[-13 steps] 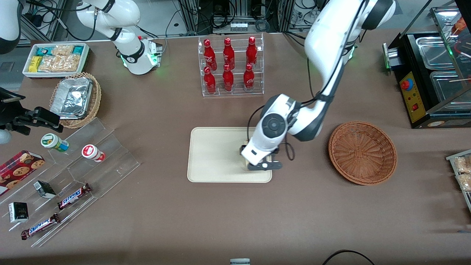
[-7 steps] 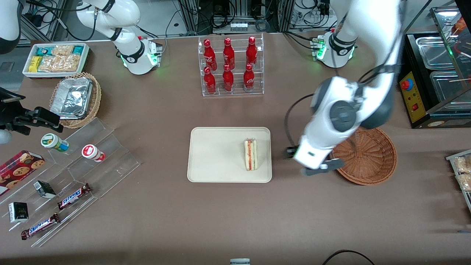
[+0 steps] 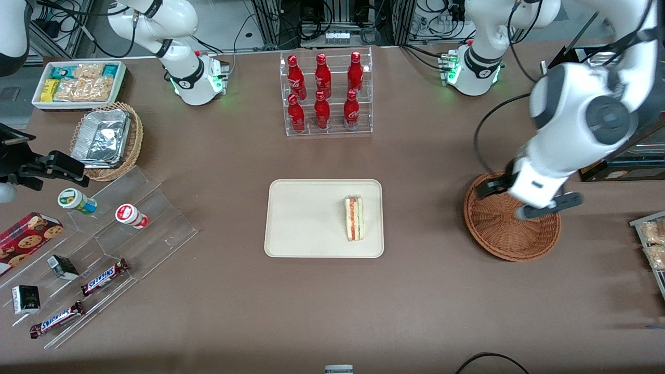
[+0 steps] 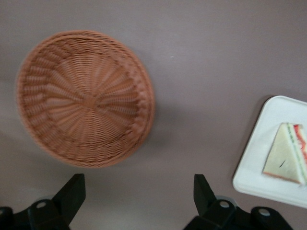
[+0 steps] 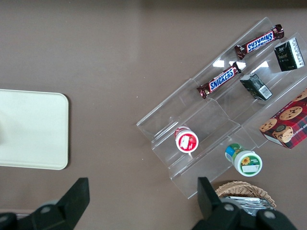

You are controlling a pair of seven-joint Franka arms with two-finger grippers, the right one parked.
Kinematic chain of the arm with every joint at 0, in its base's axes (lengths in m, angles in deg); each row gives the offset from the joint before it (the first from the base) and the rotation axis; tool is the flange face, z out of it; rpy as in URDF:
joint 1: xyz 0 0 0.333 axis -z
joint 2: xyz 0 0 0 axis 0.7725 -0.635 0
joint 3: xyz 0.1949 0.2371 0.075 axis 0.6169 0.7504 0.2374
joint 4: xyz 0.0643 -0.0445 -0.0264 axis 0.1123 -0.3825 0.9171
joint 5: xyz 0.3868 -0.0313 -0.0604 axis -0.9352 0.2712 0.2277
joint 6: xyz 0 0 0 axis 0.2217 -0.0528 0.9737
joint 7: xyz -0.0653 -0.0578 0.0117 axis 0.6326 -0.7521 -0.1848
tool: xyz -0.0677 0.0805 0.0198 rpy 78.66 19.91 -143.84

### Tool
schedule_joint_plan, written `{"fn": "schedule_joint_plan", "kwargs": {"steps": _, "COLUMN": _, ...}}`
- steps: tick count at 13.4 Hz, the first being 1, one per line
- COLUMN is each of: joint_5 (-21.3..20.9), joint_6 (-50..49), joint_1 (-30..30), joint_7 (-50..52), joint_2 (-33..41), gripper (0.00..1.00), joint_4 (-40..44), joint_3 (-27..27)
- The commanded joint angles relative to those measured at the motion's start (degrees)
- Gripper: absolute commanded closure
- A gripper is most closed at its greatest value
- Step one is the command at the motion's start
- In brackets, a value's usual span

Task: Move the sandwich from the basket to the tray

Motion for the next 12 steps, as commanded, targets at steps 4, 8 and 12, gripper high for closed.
{"fn": "schedule_joint_plan", "kwargs": {"steps": 4, "joint_5": -3.53, "joint_6": -5.92, "joint_1": -3.63, "joint_7": -3.72, "joint_2": 8.49, "gripper": 0.00, "joint_4": 2.11, "joint_3": -1.19}}
{"fn": "schedule_joint_plan", "kwargs": {"steps": 8, "joint_5": -3.27, "joint_6": -13.40, "joint_1": -11.01, "joint_7": -9.78, "joint_2": 8.58, "gripper": 0.00, "joint_4": 7.59, "joint_3": -8.22}}
{"fn": "schedule_joint_plan", "kwargs": {"steps": 12, "joint_5": -2.83, "joint_6": -14.81, "joint_1": -11.10, "joint_7": -10.49, "joint_2": 8.05, "gripper": 0.00, "joint_4": 9.61, "joint_3": -8.14}}
